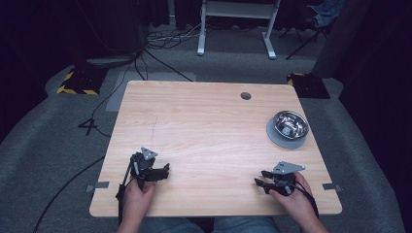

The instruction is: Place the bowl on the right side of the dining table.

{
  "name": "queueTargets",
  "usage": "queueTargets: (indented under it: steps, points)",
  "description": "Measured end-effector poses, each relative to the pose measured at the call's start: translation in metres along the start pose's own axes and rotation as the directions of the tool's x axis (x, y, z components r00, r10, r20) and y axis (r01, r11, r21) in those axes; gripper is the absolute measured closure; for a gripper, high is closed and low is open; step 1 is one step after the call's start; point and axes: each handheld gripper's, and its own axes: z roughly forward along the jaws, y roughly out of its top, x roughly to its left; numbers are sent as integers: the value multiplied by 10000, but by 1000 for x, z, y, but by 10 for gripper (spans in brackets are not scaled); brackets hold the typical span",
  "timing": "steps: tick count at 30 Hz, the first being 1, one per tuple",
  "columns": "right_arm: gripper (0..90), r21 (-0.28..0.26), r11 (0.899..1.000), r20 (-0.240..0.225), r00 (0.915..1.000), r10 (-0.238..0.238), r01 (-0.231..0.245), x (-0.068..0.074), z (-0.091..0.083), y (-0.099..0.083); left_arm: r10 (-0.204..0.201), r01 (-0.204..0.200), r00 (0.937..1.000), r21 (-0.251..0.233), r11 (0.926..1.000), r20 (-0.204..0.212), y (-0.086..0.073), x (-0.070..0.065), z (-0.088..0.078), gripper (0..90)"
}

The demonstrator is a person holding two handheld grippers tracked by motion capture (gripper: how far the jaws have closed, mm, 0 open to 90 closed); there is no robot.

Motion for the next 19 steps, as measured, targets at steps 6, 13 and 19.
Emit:
queueTargets:
  steps: [6,13,19]
  points:
    - [496,-413,9990,104,9998,152,-147,2,2,-5,-13,13,10000,-8,10000,4,0,0,0,125]
    - [438,-603,9982,247,9997,-17,32,6,5,-7,-1,1,10000,0,10000,0,0,0,0,125]
    - [395,-538,9985,319,9995,57,-40,6,5,-7,23,-23,10000,-4,10000,-25,0,0,0,124]
